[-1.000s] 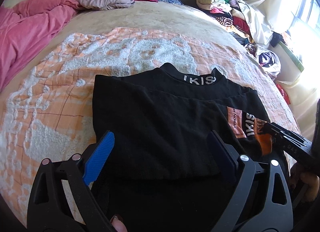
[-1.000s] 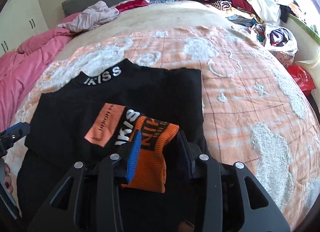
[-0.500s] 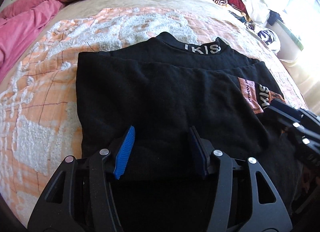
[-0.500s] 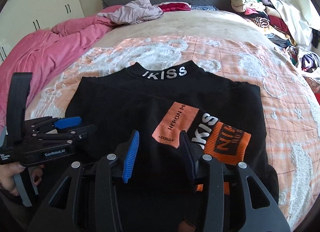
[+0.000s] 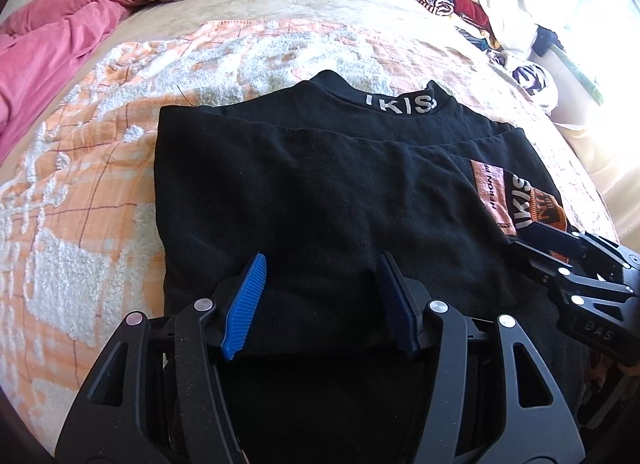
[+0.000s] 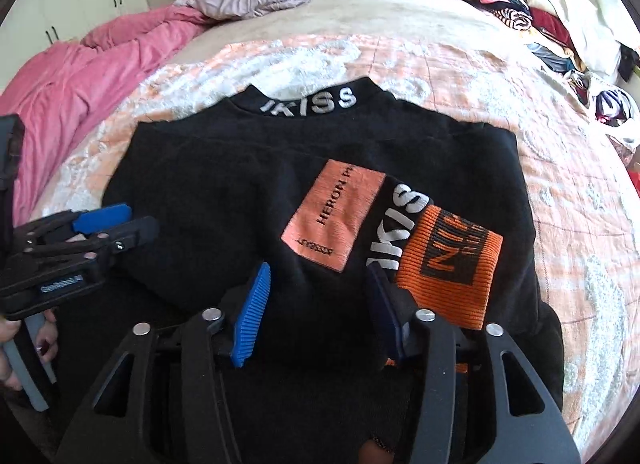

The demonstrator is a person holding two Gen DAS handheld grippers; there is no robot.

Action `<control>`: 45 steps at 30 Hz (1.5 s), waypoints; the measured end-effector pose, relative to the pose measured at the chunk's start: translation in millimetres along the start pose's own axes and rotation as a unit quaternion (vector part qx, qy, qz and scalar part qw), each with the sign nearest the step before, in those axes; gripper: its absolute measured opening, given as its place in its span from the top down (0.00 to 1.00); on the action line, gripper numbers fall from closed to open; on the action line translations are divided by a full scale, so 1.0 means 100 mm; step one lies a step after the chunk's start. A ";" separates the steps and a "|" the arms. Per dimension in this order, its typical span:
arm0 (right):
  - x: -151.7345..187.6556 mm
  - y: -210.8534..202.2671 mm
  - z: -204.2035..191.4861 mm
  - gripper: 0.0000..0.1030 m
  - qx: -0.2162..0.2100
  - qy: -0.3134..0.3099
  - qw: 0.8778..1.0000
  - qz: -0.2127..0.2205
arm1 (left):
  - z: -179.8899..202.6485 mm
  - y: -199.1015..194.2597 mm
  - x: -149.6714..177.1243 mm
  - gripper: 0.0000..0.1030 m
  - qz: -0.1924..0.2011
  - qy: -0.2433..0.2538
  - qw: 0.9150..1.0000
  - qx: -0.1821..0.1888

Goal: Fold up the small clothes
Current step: 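Open the right tool and withdraw it from the folded sleeves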

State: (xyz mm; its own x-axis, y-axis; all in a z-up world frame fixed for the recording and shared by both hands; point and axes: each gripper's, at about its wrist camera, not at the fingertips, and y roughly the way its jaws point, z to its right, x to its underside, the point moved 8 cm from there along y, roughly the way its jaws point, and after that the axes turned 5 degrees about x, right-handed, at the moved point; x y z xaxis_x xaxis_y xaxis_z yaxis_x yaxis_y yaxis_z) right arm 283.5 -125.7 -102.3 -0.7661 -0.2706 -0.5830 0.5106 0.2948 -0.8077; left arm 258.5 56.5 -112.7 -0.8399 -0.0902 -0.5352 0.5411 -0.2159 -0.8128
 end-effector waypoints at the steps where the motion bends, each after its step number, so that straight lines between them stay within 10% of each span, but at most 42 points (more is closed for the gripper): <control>1: -0.01 -0.04 0.01 0.42 0.000 0.001 1.000 0.006 | 0.00 -0.01 0.00 0.51 0.001 -0.001 1.000 0.000; 12: -0.05 -0.22 0.28 0.19 0.007 0.052 0.998 0.026 | 0.01 -0.10 0.02 0.49 0.002 -0.006 1.000 0.001; 22: -0.10 -0.34 0.39 0.05 0.008 0.066 0.997 0.040 | 0.06 -0.33 0.00 0.26 0.016 -0.020 1.000 0.010; 26: -0.12 -0.40 0.40 0.05 0.012 0.060 0.997 0.047 | 0.04 -0.44 -0.01 0.09 0.026 -0.034 0.999 0.007; 45: -0.06 -0.86 0.37 0.05 0.012 0.058 0.994 0.090 | -0.08 -0.94 0.12 0.09 0.054 -0.046 0.997 -0.012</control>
State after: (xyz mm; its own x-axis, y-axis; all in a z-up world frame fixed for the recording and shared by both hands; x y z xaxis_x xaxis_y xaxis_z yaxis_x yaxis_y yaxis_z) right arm 259.1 -183.7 -32.2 -0.7005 -0.1073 -0.7055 0.6516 0.3071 -0.6937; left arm 198.2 84.1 -44.2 -0.7770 -0.2002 -0.5969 0.6279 -0.1779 -0.7577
